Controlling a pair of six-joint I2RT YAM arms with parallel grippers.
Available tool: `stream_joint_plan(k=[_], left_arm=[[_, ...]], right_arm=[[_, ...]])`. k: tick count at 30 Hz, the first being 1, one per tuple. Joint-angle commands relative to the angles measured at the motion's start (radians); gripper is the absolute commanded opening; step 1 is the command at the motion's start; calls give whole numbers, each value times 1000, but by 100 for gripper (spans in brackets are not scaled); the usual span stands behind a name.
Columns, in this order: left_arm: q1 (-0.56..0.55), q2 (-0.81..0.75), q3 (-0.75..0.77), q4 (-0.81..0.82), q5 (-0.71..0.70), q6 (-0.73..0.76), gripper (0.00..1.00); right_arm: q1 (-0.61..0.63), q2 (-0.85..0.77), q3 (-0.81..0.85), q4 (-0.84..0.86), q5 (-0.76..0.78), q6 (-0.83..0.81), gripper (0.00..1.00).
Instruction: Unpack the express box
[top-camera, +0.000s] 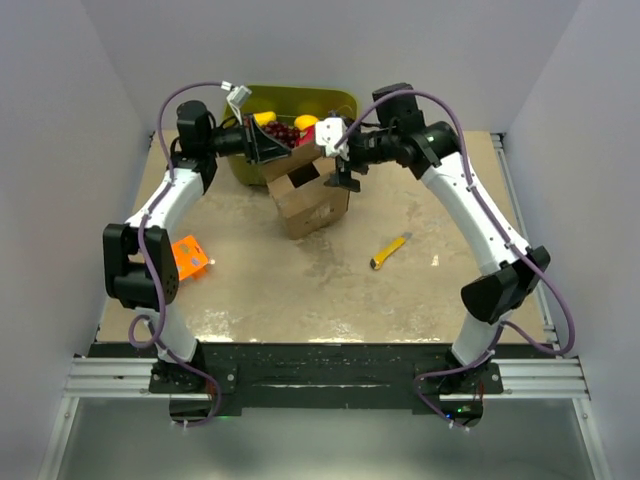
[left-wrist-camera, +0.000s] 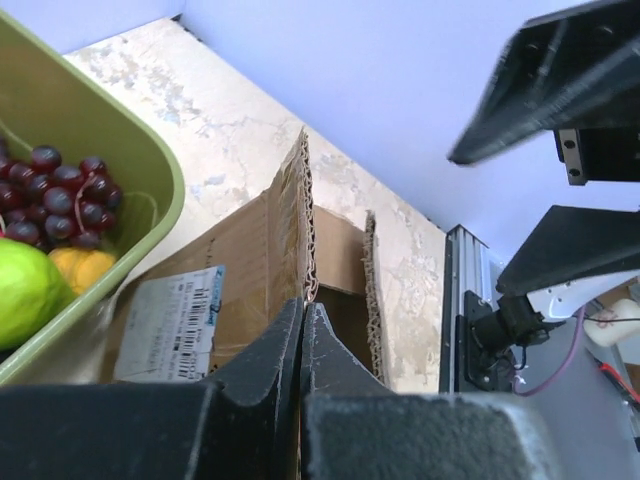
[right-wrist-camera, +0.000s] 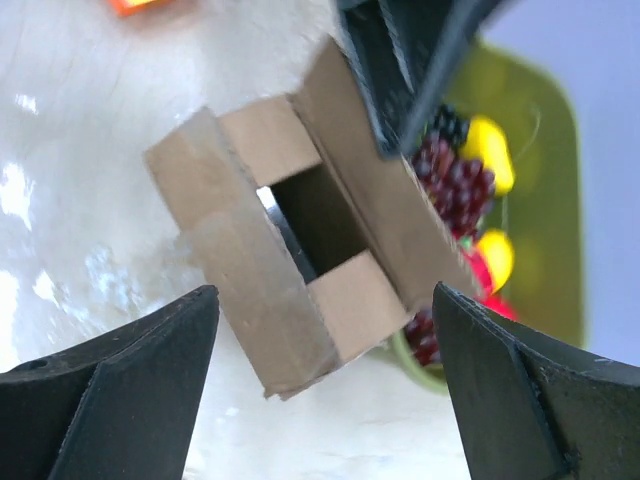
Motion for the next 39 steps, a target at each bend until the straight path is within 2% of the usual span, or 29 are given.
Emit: stream_joint_plan(k=[1,7,12,15,17,18,20,21,22,23,24,25,26,28,31,32,33,34,36,39], left_arm=[[-8,-39,18,140,47,-74,0],[-32,-74,-15,108,44,-54,0],[-48,-90,-25,92,45,-39,0],[-51,-93,-25,77,30,-35,0],[-51,-90,-27,66,18,-35,0],[-51,-88,-25,66,13,-41,0],[-51,-77,-25,66,4,-56,0],[-51,-74,-27,66,4,-58,0],[-51,-65,-30,66,2,-65,0],[-49,-59,-36,71,2,-70,0],[-49,-57,-39,80,-1,-79,0],[-48,-48,-47,94,1,-90,0],[-48,-45,-50,99,-2,-93,0],[-46,-31,-53,108,-5,-104,0],[-46,-13,-50,114,-1,-111,0],[-46,-8,-50,119,7,-116,0],[-46,-5,-50,126,11,-122,0],[-48,-4,-47,131,14,-120,0],[-52,-10,-44,135,19,-110,0],[-67,-30,-42,132,19,-82,0]], right_arm=[[27,83,86,-327,-55,-342,90],[65,126,111,-399,-26,-446,91],[94,152,86,-326,15,-368,90],[103,123,52,-276,41,-376,82],[106,86,-30,-244,67,-438,71],[111,13,-141,-217,79,-460,65],[116,-108,-327,29,139,-448,56],[123,-245,-557,149,159,-454,56],[125,-327,-684,448,187,-451,56],[128,-392,-805,597,219,-471,54],[129,-442,-998,713,230,-494,51],[131,-513,-1070,885,239,-508,47],[131,-532,-1113,923,262,-514,32],[131,-547,-1184,968,290,-509,25],[132,-532,-1261,1032,349,-480,26],[133,-527,-1267,1029,353,-456,30],[131,-521,-1264,1009,356,-440,39],[131,-520,-1255,1003,359,-385,43],[132,-521,-1192,979,371,-336,50],[129,-530,-1047,931,405,-252,51]])
